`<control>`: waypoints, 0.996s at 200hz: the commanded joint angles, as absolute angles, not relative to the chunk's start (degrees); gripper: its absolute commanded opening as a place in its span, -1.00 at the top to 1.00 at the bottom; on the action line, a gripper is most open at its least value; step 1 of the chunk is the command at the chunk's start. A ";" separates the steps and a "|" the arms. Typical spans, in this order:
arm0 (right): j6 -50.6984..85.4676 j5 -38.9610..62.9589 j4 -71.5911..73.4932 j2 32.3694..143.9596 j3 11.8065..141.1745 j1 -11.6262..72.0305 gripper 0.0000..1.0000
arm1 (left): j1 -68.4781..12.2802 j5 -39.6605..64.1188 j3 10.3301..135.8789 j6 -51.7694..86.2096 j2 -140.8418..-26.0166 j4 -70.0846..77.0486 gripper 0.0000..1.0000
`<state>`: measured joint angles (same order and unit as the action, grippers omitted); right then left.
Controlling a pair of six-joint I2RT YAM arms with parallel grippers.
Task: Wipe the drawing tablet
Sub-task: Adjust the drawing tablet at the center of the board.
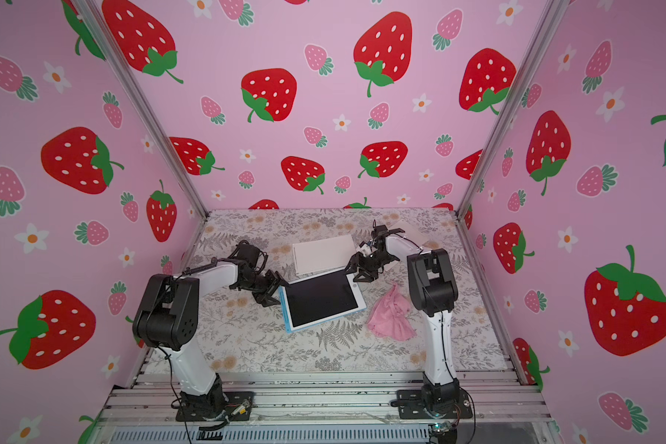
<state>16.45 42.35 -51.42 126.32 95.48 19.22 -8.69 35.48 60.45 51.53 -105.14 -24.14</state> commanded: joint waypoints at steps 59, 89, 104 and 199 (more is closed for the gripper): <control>19.83 35.58 -51.95 123.80 97.98 19.43 -0.13 | -9.66 27.06 58.93 51.50 -109.85 -25.47 -0.42; 17.65 26.35 -52.67 123.59 97.60 17.67 -0.22 | -10.24 25.73 58.93 52.19 -107.45 -27.62 -0.43; 14.67 24.86 -55.68 126.58 100.22 18.07 -0.22 | -10.97 23.94 60.03 52.14 -106.59 -30.79 -0.44; 9.02 11.75 -62.81 133.98 110.69 26.03 -0.26 | -14.50 19.47 61.96 50.88 -109.10 -33.81 -0.49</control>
